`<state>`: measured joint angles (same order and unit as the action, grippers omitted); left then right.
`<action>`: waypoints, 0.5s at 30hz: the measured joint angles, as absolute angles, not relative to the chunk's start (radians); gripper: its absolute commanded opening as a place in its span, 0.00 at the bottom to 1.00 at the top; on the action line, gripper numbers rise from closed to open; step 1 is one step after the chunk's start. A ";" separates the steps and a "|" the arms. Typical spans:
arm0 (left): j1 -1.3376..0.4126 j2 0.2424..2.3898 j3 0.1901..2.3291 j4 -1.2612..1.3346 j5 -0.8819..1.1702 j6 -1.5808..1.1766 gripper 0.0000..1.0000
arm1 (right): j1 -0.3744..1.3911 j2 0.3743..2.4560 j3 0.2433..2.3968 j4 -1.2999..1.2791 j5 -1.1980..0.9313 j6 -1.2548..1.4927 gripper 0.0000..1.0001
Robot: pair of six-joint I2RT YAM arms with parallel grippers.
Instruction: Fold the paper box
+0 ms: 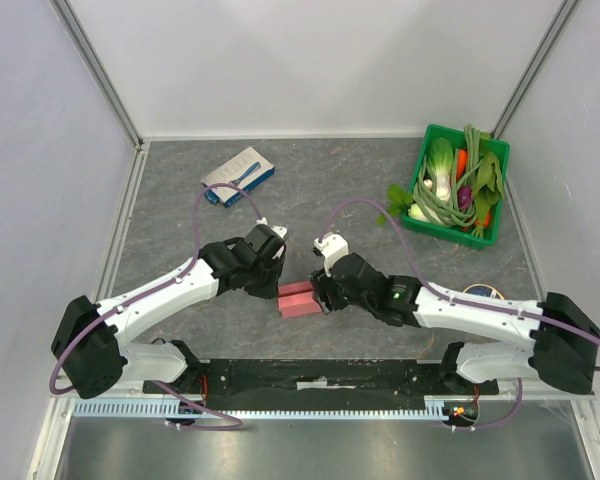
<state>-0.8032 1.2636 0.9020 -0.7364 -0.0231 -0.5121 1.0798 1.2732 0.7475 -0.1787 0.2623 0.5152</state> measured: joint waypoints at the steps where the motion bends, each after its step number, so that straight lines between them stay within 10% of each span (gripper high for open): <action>1: -0.804 1.264 0.902 -0.727 -0.017 -0.512 0.02 | 1.075 1.245 0.741 -0.179 0.234 0.461 0.83; 4: -0.805 1.264 0.902 -0.714 -0.012 -0.512 0.02 | 1.043 1.171 0.736 -0.176 0.157 0.325 0.98; 15: -0.805 1.267 0.902 -0.699 0.005 -0.511 0.02 | 0.884 1.237 0.717 -0.045 -0.187 -0.063 0.95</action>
<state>-0.8055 1.2675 0.9020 -0.6994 0.0048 -0.5106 0.8841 1.2373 0.7170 -0.0452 -0.1867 -0.0631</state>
